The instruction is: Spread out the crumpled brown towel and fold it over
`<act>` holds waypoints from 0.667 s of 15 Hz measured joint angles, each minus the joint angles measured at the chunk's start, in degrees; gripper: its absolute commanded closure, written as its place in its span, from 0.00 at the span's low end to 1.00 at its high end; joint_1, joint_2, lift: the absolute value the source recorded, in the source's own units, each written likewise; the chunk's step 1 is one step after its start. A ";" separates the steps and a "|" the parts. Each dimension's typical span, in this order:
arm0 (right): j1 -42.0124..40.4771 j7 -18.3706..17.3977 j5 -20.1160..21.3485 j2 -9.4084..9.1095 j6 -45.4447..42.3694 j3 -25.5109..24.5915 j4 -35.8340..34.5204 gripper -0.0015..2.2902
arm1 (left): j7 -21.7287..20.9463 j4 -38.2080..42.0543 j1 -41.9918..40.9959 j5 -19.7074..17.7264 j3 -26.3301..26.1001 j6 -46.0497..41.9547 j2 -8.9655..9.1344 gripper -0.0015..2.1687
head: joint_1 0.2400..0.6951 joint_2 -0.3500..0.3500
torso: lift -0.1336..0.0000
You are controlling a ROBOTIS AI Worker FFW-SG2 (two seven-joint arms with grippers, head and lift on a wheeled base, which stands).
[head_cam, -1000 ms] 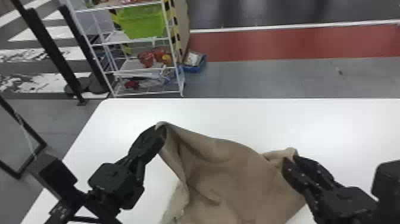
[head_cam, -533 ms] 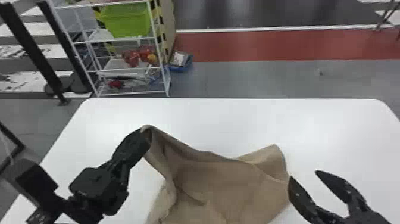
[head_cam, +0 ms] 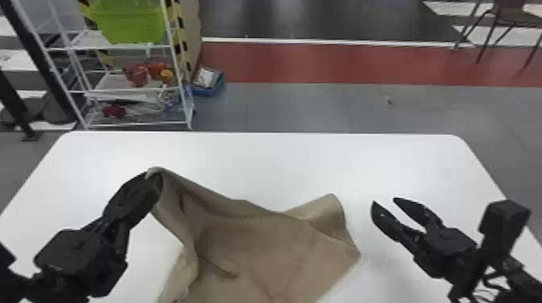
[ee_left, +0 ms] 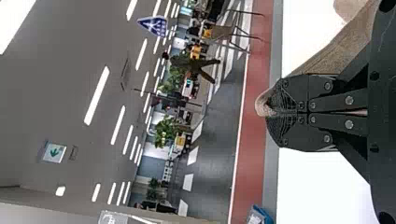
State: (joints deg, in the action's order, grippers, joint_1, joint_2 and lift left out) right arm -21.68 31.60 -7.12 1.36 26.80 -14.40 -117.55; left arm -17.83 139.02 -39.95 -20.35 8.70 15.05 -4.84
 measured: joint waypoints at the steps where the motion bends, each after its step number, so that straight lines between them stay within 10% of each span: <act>1: 2.54 -0.03 0.40 0.73 2.77 0.13 1.67 0.23 | 0.02 -0.10 0.09 0.12 0.00 0.01 0.00 0.64 | 1.00 0.42 | 0.08; 10: 15.87 0.74 8.70 2.18 17.90 11.20 9.95 0.23 | -0.19 -0.62 0.71 -0.13 0.19 0.03 -0.02 0.64 | 1.00 0.55 | 0.08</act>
State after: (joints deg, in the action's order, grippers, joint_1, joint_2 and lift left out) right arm -5.81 32.34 1.58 3.53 44.70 -3.20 -107.60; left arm -18.02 138.40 -39.24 -20.48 8.89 15.08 -4.86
